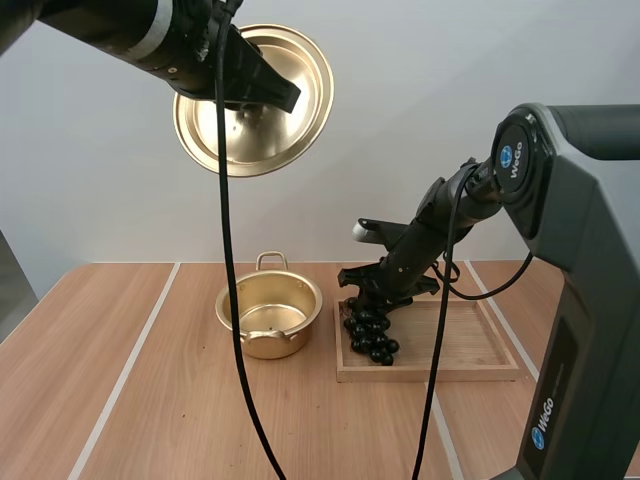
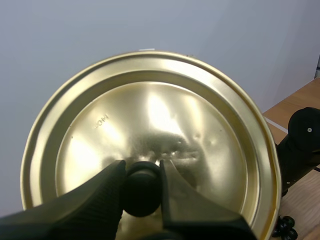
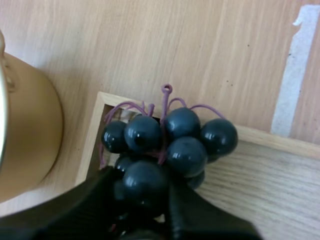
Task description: Open the pot, put the grape inside, and close it
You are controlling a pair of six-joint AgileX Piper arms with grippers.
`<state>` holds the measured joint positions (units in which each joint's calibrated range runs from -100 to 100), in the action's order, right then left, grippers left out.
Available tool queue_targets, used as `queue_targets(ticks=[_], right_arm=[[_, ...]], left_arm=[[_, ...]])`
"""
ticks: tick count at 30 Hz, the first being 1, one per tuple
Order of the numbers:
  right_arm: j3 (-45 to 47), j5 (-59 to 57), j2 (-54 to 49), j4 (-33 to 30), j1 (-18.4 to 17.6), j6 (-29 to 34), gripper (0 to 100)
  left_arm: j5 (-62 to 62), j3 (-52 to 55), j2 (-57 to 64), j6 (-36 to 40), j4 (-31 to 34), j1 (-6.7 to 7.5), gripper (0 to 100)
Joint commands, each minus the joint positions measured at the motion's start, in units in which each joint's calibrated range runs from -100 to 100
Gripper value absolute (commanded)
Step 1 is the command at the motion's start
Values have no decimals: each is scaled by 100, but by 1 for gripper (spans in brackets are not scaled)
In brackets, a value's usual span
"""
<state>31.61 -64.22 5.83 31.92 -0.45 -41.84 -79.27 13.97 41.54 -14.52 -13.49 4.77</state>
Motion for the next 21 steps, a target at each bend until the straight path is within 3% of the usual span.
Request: queue_targets(ticks=[1,15,21], right_arm=[[-54,308,-3,76,-26,10,0],[-69,278,-104,38,-26,-19,0],[-468,-309,-369,51,-26,-19,0]], left_arm=[[61,-56,43,59,-99,19,0],[46,-56,43,59,-100,19,0],[46,-56,43,59,-100,19,0]])
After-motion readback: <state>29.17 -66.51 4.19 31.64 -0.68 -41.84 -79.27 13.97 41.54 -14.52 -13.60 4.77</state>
